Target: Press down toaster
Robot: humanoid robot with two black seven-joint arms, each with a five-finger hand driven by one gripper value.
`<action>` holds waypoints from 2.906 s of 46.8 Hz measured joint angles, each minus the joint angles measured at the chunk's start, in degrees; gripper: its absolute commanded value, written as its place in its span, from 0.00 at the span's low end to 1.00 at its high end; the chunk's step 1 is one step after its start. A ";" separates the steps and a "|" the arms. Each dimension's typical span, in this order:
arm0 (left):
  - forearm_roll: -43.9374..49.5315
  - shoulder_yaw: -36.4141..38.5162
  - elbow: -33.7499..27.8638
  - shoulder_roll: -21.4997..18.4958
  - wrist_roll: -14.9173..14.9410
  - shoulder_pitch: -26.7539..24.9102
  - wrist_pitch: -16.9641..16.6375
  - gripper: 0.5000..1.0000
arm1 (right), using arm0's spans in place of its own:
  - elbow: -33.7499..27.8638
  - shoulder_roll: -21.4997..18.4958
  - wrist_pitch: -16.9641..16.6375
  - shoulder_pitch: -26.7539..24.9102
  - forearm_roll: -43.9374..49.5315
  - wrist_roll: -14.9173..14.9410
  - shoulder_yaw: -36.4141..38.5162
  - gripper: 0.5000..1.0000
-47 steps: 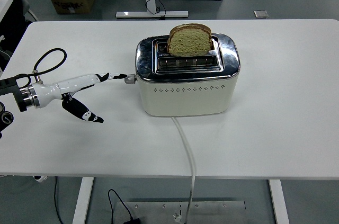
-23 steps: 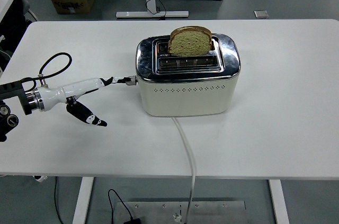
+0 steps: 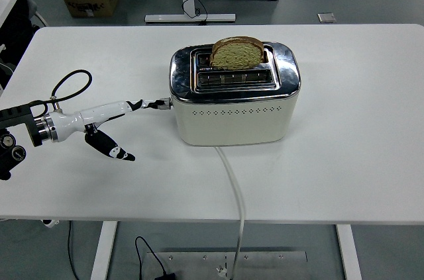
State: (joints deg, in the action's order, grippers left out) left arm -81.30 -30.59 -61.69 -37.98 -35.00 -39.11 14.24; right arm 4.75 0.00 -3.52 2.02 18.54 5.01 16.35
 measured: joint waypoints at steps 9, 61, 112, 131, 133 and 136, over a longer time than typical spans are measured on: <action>0.17 0.63 0.37 0.00 -0.01 0.09 -0.01 1.00 | 0.01 0.00 0.00 0.00 0.00 0.00 0.00 1.00; 0.84 2.10 4.25 1.71 0.02 1.06 -0.01 1.00 | 0.01 0.00 0.00 0.00 0.00 0.00 0.00 1.00; 4.96 2.07 6.50 2.01 0.00 1.84 -0.59 1.00 | 0.01 0.00 0.00 0.00 0.00 0.00 0.00 1.00; 26.08 1.55 6.48 -3.27 0.03 -2.17 -0.18 1.00 | -0.01 0.00 0.00 0.00 0.00 0.01 0.00 1.00; 28.04 1.54 6.50 -3.59 0.03 -2.70 -0.20 1.00 | -0.01 0.00 0.00 0.00 0.00 0.00 0.00 1.00; 30.43 1.55 6.69 -3.65 0.03 -3.38 -0.28 1.00 | -0.01 0.00 0.00 0.00 0.00 0.00 0.00 1.00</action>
State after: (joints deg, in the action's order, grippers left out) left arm -50.86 -29.04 -55.00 -41.63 -34.98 -42.50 13.96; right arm 4.74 0.00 -3.52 2.02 18.54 5.01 16.35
